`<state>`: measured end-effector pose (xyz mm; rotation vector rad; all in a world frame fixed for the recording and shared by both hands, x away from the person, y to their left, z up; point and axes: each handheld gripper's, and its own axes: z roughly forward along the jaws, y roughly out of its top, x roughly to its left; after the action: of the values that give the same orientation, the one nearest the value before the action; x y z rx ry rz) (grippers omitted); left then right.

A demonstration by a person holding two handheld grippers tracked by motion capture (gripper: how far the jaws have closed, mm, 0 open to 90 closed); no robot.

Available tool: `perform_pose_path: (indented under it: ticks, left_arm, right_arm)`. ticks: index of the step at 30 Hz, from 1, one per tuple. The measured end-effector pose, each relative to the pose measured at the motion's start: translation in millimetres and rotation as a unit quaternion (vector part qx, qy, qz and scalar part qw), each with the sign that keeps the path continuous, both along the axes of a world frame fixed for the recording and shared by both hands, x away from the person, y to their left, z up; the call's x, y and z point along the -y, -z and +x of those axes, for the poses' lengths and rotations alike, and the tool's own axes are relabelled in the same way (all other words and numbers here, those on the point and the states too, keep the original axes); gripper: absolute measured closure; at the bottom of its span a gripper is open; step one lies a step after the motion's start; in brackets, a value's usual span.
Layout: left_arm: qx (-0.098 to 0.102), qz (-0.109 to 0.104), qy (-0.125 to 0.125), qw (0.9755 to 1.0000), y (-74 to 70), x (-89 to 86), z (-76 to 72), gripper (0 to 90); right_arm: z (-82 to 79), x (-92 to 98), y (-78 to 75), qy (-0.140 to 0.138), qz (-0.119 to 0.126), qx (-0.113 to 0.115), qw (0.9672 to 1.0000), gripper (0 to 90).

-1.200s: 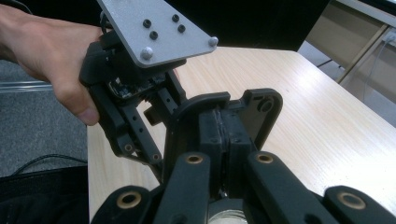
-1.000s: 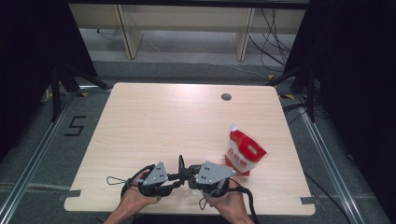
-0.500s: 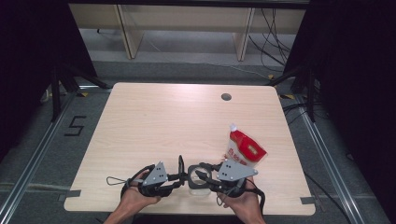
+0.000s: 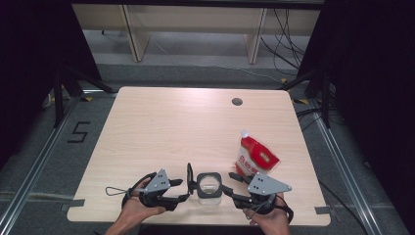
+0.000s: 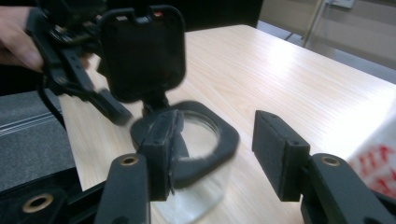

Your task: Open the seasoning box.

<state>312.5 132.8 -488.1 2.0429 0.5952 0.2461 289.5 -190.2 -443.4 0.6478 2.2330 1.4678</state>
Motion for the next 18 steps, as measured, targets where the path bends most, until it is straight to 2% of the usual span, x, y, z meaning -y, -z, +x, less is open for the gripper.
perform_pose_path:
  ticks: [2,4,5,7,8,9,11,12,15,16,18]
  left_arm:
    - [0.002,0.002,-0.003,1.0000,0.1,-1.4,-0.9,40.4]
    - [-0.002,0.006,-0.005,1.0000,1.0,-4.1,-3.8,37.9]
    - [0.001,0.009,0.002,1.0000,1.4,-5.3,-3.4,36.8]
    - [-0.009,0.010,-0.006,0.9999,1.6,-6.2,-6.8,35.3]
    - [-0.011,0.009,-0.003,0.9999,2.2,-7.0,-6.8,34.5]
    - [-0.012,0.004,-0.007,0.9999,2.7,-6.9,-8.1,33.7]
    - [-0.013,0.008,-0.007,0.9999,2.2,-7.8,-8.7,31.9]
    - [-0.015,0.007,-0.012,0.9998,2.9,-7.8,-9.4,31.3]
    - [-0.021,0.004,-0.013,0.9997,3.9,-8.0,-10.2,29.9]
    - [-0.021,0.004,-0.012,0.9997,4.3,-8.2,-10.4,29.7]
    - [-0.022,0.006,-0.013,0.9996,4.4,-8.3,-11.0,28.4]
  right_arm:
    - [-0.7,2.7,0.9,0.002,0.001,-0.001,1.0000,51.1]
    - [-3.8,12.7,2.3,0.021,0.001,-0.007,0.9998,50.1]
    - [-4.3,15.2,3.5,0.022,0.001,-0.007,0.9997,49.7]
    - [-7.2,21.4,6.0,0.033,0.002,-0.013,0.9994,49.6]
    - [-9.9,24.6,6.8,0.038,0.000,-0.022,0.9990,49.5]
    - [-9.7,27.5,7.9,0.035,-0.001,-0.017,0.9993,49.4]
    - [-13.4,31.9,10.2,0.044,0.001,-0.025,0.9987,49.3]
    - [-12.9,33.7,11.8,0.039,0.002,-0.017,0.9991,49.3]
    - [-17.4,39.7,13.0,0.054,-0.005,-0.039,0.9978,49.1]
    - [-17.3,42.5,13.5,0.060,-0.010,-0.025,0.9978,49.1]
    - [-18.6,46.3,14.8,0.068,-0.004,-0.029,0.9973,48.9]
